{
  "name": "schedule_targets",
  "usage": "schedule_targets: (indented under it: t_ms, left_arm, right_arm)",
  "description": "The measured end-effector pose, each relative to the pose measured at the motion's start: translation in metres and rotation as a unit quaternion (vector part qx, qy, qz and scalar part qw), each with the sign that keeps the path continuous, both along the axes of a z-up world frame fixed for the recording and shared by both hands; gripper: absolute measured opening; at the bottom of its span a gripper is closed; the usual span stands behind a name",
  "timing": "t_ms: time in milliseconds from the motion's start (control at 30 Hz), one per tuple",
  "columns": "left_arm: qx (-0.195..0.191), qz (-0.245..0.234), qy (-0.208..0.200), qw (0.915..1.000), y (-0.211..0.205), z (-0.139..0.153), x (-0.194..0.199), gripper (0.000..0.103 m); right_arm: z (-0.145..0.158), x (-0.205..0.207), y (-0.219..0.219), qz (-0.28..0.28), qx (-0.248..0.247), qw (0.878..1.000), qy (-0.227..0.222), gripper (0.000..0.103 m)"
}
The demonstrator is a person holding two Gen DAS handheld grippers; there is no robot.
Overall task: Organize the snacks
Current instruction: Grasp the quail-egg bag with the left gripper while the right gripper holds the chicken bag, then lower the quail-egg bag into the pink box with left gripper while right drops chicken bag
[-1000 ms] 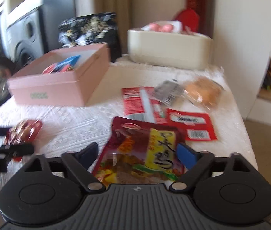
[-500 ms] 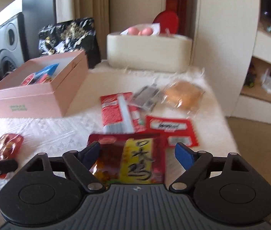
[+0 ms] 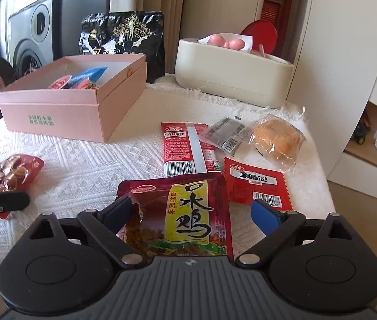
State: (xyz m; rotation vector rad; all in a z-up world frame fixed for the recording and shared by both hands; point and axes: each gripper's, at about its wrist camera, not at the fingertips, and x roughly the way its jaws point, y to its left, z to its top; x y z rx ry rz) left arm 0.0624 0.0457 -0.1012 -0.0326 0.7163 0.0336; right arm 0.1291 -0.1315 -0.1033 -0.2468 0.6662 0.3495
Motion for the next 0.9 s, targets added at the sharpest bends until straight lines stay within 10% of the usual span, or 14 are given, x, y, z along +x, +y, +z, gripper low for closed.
schedule_targets:
  t_ms: [133,267,600,900]
  left_arm:
    - [-0.002,0.000,-0.001,1.0000,0.001,0.000,-0.001,0.076]
    - [-0.001,0.000,-0.002,1.0000,0.002,0.001,-0.001,0.077]
    - [-0.002,0.000,-0.003,1.0000,0.000,0.000,-0.002,0.077]
    - [-0.001,0.000,0.000,1.0000,0.000,0.001,-0.003,0.076]
  right_arm:
    - [0.006,-0.013,0.007,0.024,-0.046,0.998,-0.044,0.097]
    - [0.018,-0.019,-0.011,0.020,0.030,0.999,-0.002,0.097]
    - [-0.001,-0.007,-0.005,-0.008,0.037,0.998,0.048,0.096]
    - [0.020,-0.023,-0.006,0.038,0.055,0.996,0.054,0.051]
